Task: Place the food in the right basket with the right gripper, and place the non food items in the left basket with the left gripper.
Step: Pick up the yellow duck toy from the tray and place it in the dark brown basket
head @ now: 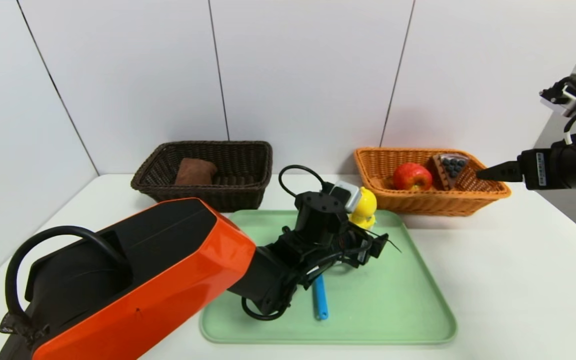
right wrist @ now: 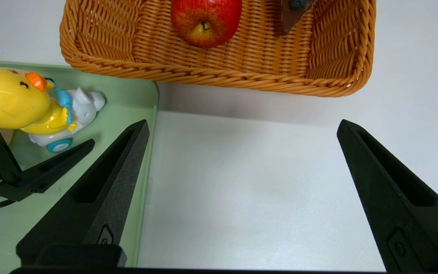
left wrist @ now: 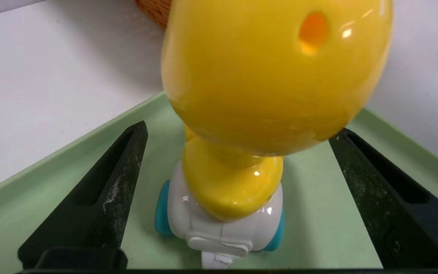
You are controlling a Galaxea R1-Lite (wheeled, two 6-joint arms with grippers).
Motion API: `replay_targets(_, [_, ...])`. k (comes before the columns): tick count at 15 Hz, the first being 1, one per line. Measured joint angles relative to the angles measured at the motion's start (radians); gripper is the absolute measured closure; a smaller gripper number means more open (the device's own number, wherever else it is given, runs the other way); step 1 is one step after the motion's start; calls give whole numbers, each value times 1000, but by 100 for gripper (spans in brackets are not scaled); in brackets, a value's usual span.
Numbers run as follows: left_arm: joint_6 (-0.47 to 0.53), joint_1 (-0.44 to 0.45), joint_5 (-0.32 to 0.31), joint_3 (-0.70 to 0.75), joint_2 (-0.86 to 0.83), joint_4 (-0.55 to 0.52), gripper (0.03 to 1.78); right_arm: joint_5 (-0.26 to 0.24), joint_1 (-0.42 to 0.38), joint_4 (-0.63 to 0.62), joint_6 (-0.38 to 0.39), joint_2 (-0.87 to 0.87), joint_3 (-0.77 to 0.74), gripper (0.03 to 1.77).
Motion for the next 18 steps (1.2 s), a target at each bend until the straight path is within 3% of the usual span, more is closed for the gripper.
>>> replay_targets(18, [2,10,1,-54,43,-1,12,2,1,0,-4,-6,15,9])
